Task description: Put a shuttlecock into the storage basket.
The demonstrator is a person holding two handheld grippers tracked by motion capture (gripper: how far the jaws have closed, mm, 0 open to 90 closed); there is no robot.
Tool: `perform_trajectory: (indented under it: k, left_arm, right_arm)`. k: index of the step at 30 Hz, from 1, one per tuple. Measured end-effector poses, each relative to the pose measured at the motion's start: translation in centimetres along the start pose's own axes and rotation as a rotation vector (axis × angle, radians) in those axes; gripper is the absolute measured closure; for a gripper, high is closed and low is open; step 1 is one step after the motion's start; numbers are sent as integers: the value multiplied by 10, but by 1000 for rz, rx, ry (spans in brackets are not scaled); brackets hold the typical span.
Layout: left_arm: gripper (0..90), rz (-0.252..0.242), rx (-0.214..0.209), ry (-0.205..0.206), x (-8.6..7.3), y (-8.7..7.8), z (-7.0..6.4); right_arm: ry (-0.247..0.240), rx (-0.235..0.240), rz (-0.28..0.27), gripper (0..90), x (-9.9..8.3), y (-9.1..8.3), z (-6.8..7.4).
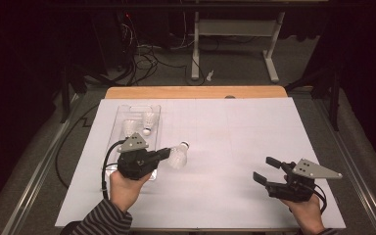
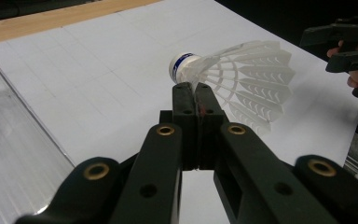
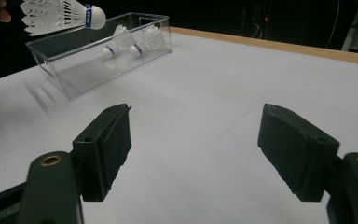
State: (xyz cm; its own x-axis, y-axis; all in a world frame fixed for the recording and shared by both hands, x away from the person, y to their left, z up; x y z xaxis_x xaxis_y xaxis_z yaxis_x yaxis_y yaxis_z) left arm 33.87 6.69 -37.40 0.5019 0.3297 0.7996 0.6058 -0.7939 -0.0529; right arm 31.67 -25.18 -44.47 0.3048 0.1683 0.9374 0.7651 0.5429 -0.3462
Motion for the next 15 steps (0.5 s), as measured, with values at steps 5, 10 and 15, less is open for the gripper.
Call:
perform_trajectory:
  k: [5, 10, 15]
  left_arm:
    - [899, -14, 4, -1, 6, -4, 2]
    - [899, -40, 13, 0, 17, -10, 5]
    - [899, -65, 29, 2, 29, -17, 9]
  right_arm:
    - [29, -4, 11, 262, -2, 1, -3]
    - [27, -10, 3, 260, -2, 1, -3]
    - [21, -14, -1, 253, -2, 0, -3]
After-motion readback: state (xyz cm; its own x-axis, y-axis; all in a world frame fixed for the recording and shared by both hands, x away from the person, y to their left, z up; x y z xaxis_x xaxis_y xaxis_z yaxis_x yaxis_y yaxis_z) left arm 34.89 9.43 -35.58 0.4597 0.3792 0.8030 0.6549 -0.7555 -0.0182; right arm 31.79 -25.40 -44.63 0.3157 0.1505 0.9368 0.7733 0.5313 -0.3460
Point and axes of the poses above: each handheld gripper's, and its own axes: y roughly forward along the jaws, x roughly out of its top, z roughly to its left, the point moved 6 cm from there along y, roughly forward along the jaws, and after that the axes turned 11 degrees about -x, right-handed, at the moved point
